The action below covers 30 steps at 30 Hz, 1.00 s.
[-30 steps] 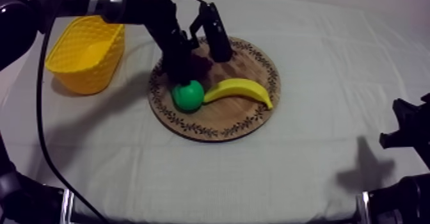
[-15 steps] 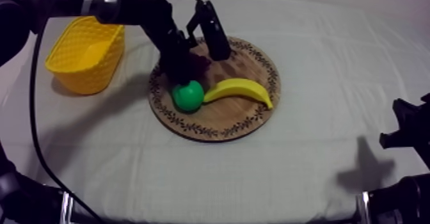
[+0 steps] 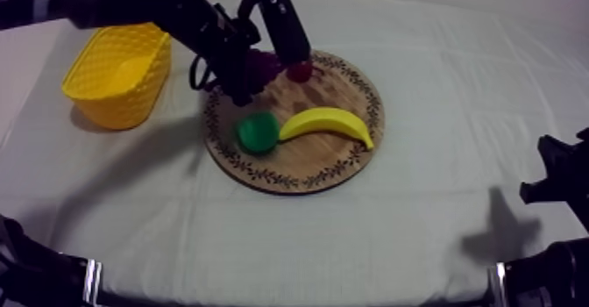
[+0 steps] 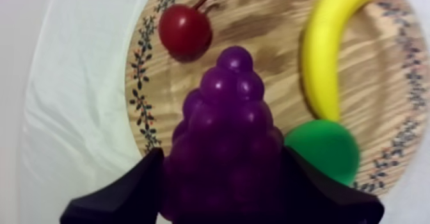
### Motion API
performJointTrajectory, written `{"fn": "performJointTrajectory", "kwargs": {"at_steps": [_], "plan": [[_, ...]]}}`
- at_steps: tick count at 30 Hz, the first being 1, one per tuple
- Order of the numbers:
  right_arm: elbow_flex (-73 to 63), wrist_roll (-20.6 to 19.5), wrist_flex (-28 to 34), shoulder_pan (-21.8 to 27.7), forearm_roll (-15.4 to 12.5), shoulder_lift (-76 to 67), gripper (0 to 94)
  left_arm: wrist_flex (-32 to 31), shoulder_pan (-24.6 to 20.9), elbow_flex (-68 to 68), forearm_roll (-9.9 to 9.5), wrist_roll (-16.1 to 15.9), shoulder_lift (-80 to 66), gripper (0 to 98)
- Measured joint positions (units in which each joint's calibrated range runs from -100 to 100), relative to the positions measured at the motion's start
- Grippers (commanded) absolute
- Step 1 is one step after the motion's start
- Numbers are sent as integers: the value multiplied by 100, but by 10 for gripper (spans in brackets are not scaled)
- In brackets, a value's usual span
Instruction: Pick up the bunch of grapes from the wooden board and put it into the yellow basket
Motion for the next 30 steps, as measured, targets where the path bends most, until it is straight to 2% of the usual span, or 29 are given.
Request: {"fn": "performJointTrajectory", "kwargs": {"at_steps": [3,7,14,21,27,30], "plan": [[0,0,0,0,0,0,5,0,142,162,80,-47,-441,473],[0,0,0,0,0,0,5,2,328,444,88,36,-935,474],[0,0,0,0,0,0,5,-279,464,993,-36,390,-1719,479],[0,0,0,0,0,0,5,-317,163,1069,-60,739,-2209,480],[0,0,10,0,0,0,5,-177,-299,990,-33,931,-2433,487],[0,0,2,0,0,0,5,-21,-550,983,-147,1056,-2520,489]]}}
